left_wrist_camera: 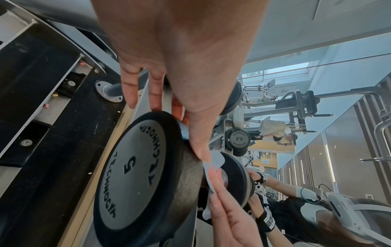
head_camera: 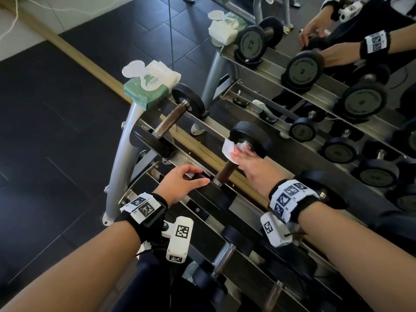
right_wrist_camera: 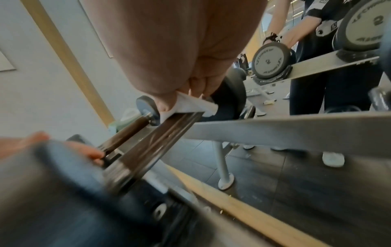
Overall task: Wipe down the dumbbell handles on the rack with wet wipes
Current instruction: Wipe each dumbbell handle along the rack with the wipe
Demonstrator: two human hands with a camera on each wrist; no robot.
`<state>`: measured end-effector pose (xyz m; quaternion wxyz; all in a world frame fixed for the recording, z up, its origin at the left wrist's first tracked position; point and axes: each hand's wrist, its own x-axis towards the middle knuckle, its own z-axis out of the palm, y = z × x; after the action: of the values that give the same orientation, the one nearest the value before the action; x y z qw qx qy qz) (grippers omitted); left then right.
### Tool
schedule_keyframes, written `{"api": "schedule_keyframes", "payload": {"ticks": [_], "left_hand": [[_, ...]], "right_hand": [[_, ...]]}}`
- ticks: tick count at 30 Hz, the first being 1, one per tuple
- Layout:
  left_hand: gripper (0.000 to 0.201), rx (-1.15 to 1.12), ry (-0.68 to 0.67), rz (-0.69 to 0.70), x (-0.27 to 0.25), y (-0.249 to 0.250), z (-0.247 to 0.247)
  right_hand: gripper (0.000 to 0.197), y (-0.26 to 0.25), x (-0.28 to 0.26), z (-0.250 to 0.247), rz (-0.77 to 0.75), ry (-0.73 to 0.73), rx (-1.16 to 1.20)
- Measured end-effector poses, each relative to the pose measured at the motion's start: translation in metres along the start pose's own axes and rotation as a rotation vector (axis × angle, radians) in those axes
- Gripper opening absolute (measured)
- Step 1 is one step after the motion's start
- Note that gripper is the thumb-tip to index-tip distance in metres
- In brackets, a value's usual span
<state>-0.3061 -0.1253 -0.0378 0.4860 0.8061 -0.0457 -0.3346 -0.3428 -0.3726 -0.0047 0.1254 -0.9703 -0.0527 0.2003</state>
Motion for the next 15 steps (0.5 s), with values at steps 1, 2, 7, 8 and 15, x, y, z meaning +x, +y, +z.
{"api": "schedule_keyframes", "payload": {"ticks": [1,2,7,8,15], "left_hand": [[0.044,-0.002,-0.001,0.0,0.0,0.001,0.0],[0.044,-0.004,-0.002,0.004,-0.001,0.001,0.0],[0.042,-0.008,-0.019,0.017,0.001,0.001,-0.001],[0.043,-0.006,-0.02,0.014,0.002,0.0,-0.002],[0.043,-0.029,-0.046,-0.006,0.002,0.001,-0.003]], "right_hand": [[0.069,-0.007,-0.005,0.004,0.0,-0.01,-0.029],[0.073,-0.016,-0.01,0.01,-0.022,-0.034,-0.054],[0.078,-0.029,-0.025,0.018,-0.104,-0.115,-0.004],[0.072,-0.022,-0.02,0.013,-0.075,-0.06,0.028],[0.053,-0.013,-0.013,0.019,0.049,0.114,0.259]]}}
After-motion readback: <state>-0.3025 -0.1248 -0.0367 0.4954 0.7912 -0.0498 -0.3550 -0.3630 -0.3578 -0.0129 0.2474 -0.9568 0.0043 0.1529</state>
